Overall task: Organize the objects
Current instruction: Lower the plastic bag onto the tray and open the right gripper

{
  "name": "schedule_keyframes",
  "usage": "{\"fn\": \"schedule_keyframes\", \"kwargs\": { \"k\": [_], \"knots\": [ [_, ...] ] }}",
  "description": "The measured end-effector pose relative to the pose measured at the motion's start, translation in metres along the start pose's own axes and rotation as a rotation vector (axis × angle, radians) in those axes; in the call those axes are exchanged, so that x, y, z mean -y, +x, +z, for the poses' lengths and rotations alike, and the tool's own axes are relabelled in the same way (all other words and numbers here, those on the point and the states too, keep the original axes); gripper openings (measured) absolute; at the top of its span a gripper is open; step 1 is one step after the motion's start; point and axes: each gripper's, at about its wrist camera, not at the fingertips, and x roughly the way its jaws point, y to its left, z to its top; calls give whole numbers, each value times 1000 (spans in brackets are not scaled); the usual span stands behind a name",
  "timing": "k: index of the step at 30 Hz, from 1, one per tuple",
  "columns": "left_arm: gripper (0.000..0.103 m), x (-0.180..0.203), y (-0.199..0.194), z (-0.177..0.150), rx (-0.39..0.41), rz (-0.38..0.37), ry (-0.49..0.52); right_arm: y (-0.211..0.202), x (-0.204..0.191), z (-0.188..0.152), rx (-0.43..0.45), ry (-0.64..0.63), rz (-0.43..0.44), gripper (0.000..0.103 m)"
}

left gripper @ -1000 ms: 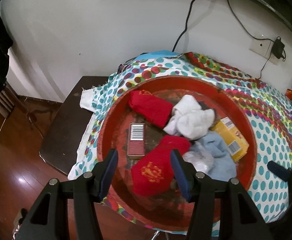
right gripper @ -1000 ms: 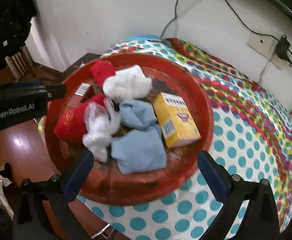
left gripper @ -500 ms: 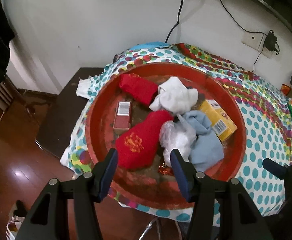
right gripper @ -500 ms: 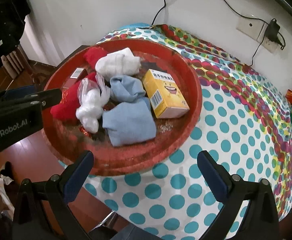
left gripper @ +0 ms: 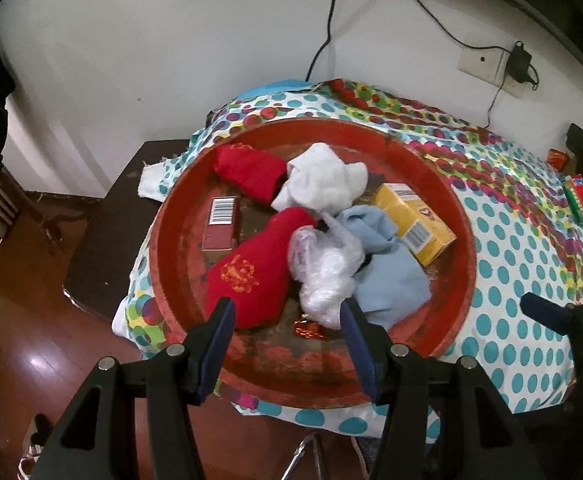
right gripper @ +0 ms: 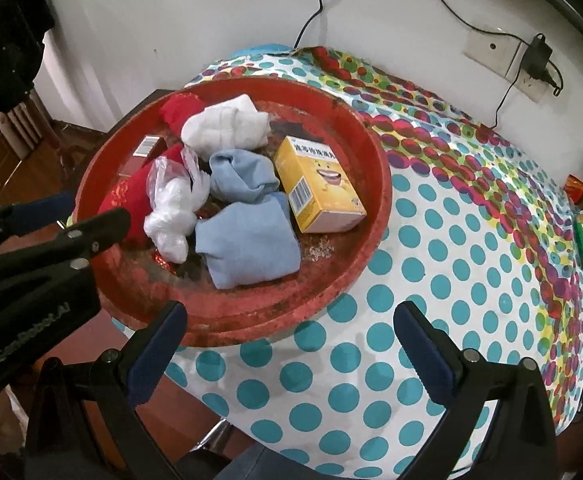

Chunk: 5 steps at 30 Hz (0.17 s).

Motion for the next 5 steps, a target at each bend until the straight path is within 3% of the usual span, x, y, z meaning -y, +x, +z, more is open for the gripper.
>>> {"fn": "schedule_keyframes", "kwargs": {
  "k": [5],
  "knots": [
    [56,1,1,1,-8,0,-2,2,3,-3,-13,8,11,103]
  ]
}}
